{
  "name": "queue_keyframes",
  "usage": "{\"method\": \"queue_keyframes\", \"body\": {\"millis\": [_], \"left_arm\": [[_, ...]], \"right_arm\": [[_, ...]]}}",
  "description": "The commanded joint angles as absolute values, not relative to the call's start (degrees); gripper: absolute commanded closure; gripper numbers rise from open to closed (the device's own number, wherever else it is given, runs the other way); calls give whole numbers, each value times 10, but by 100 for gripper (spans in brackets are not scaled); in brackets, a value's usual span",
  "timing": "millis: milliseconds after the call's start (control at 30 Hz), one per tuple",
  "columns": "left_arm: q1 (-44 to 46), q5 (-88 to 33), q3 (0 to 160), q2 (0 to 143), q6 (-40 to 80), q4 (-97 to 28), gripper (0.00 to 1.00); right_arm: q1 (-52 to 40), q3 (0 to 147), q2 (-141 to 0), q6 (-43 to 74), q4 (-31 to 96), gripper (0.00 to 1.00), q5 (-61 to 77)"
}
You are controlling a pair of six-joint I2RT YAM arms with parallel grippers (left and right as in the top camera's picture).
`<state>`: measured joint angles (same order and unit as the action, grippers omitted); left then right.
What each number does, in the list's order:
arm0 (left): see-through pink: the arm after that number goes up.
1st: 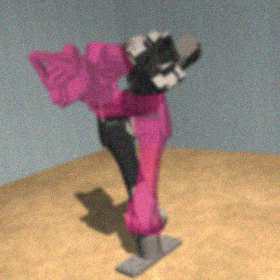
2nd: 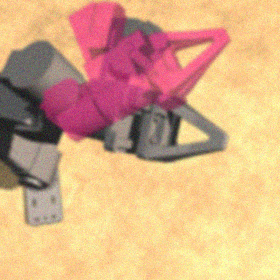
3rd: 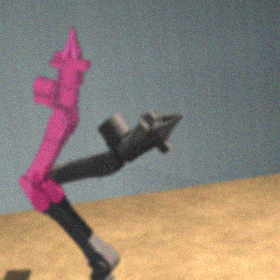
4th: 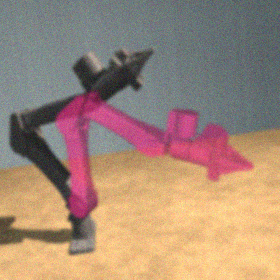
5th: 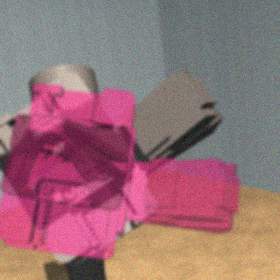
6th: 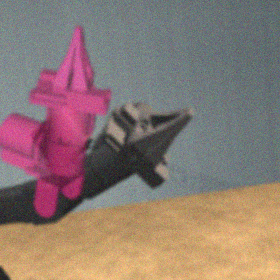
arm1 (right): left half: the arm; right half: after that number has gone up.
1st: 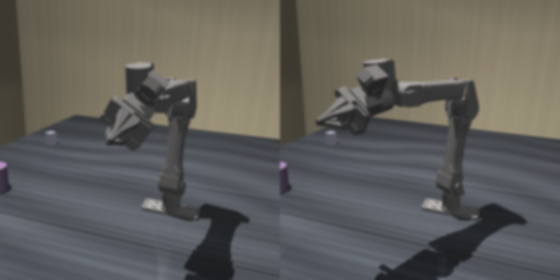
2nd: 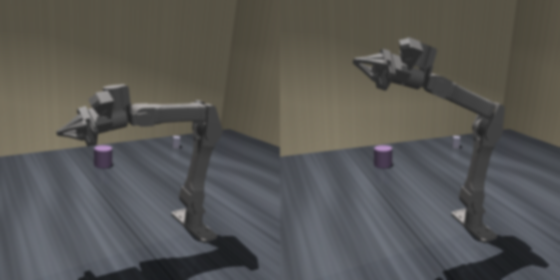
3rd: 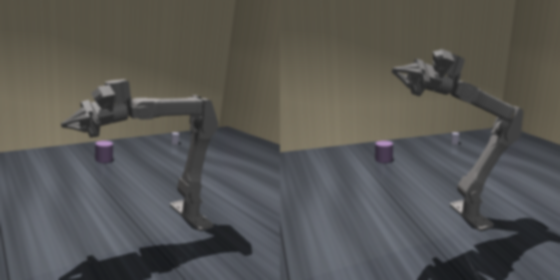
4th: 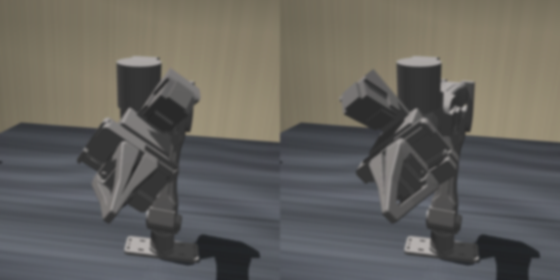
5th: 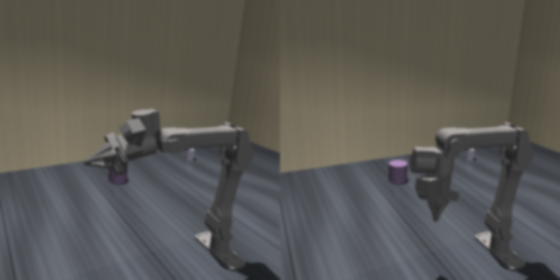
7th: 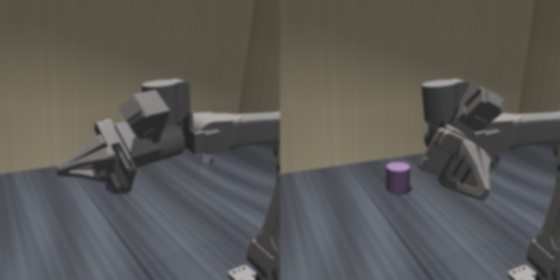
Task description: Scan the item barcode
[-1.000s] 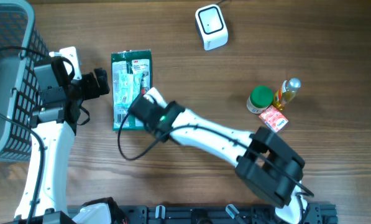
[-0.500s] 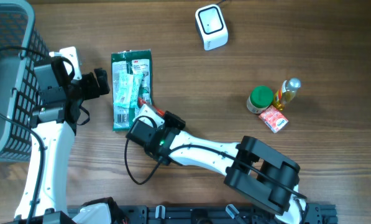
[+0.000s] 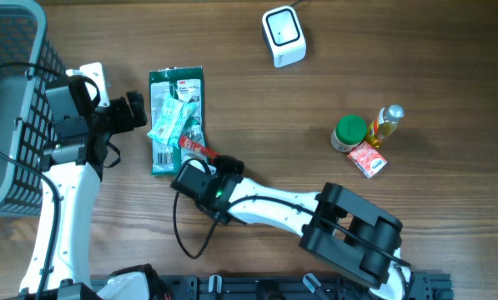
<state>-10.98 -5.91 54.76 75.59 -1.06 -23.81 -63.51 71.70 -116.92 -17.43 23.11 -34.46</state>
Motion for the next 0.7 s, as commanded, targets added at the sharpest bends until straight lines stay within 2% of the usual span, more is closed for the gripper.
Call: {"method": "queue_keyframes", "body": {"millis": [0,167,233,300,333,367,433,467,500,533,567,667], "left_arm": [[-112,-62,552,758,-15,-237,0],[-112,-62,552,758,-15,-237,0],[-112,-62,552,758,-15,-237,0],[-112,-62,552,758,-15,-237,0],[-112,-62,552,758,-15,-237,0],[-112,-62,552,758,-15,-237,0],[-112,-62,552,758,-15,-237,0],[-112,-62,552,758,-15,-237,0],[-112,-62,552,758,-15,-237,0],[-112,-62,552,758,-15,-237,0],[-112,-62,552,758,-15,-237,0],[-112,-62,552,758,-15,-237,0]], "right_arm": [[-639,712,-1168,-206,241,50,-333],[-638,714,-1133,-143,237,49,-331],[-629,718,-1099,-125,231,55,-318],[-611,724,-1065,-115,231,57,-273],[-597,724,-1045,-103,230,51,-227],[-578,724,-1028,-100,232,39,-164],[-553,724,-1021,-99,239,37,-106],[-545,724,-1021,-99,245,44,-70],[-540,724,-1021,-99,260,62,-27],[-537,724,-1022,-104,272,75,-3],[-529,719,-1024,-104,276,80,-3],[-491,717,-1035,-105,281,80,40]]}}
